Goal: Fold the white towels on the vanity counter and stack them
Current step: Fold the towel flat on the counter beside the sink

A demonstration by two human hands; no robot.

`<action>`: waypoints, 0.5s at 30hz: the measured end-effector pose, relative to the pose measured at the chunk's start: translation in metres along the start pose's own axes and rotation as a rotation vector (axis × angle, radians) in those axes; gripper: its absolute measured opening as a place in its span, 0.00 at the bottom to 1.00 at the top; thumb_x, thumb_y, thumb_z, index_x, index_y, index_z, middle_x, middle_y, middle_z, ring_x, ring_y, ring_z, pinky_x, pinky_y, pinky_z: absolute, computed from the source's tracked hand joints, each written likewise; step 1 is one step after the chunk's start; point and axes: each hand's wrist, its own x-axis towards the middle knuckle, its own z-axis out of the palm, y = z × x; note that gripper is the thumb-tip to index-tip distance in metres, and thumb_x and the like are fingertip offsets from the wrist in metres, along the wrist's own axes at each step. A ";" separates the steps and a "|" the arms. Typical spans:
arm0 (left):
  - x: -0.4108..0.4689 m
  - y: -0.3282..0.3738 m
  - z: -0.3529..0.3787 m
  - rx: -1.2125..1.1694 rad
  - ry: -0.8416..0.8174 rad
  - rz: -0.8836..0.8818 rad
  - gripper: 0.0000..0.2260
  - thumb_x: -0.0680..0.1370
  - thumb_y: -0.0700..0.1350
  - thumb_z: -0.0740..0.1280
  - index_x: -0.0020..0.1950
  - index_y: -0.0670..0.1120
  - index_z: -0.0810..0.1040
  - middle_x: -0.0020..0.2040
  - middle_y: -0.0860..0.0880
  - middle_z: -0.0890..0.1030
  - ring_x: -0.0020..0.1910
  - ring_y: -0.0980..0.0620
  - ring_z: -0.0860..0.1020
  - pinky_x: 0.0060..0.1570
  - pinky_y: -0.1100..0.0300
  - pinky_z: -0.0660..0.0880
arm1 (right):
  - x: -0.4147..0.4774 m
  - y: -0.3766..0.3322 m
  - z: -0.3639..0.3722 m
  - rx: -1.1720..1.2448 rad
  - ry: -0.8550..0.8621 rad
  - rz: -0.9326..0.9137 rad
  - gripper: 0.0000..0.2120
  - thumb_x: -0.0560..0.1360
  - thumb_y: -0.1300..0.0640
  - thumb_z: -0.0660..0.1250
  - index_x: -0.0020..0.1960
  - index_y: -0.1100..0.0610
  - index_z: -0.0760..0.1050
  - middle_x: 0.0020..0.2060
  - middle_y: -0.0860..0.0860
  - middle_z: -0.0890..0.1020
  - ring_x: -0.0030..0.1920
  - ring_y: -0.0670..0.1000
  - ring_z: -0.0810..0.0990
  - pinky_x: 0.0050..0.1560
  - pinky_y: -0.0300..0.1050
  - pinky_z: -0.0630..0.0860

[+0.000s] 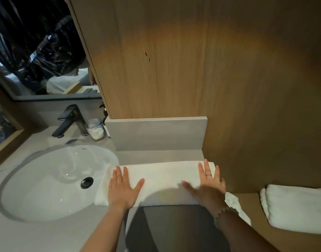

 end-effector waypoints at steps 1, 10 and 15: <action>-0.003 -0.004 0.000 -0.009 0.007 -0.033 0.38 0.77 0.67 0.48 0.77 0.45 0.40 0.77 0.44 0.38 0.76 0.48 0.39 0.74 0.54 0.40 | -0.002 0.003 0.001 -0.008 -0.043 0.013 0.50 0.62 0.21 0.37 0.77 0.48 0.40 0.76 0.48 0.40 0.76 0.60 0.42 0.72 0.60 0.51; -0.013 -0.055 -0.030 -0.267 -0.067 -0.515 0.29 0.78 0.59 0.56 0.70 0.39 0.63 0.67 0.42 0.71 0.69 0.42 0.66 0.71 0.46 0.52 | 0.008 -0.040 -0.040 -0.145 -0.174 -0.116 0.40 0.74 0.35 0.53 0.77 0.53 0.42 0.77 0.53 0.44 0.75 0.57 0.35 0.72 0.61 0.35; -0.024 -0.044 -0.045 -0.721 0.170 -0.365 0.17 0.76 0.41 0.66 0.64 0.38 0.72 0.57 0.40 0.78 0.59 0.40 0.75 0.53 0.56 0.68 | 0.005 -0.090 -0.040 0.068 -0.384 -0.306 0.39 0.74 0.49 0.59 0.77 0.52 0.40 0.77 0.50 0.45 0.76 0.51 0.39 0.74 0.56 0.38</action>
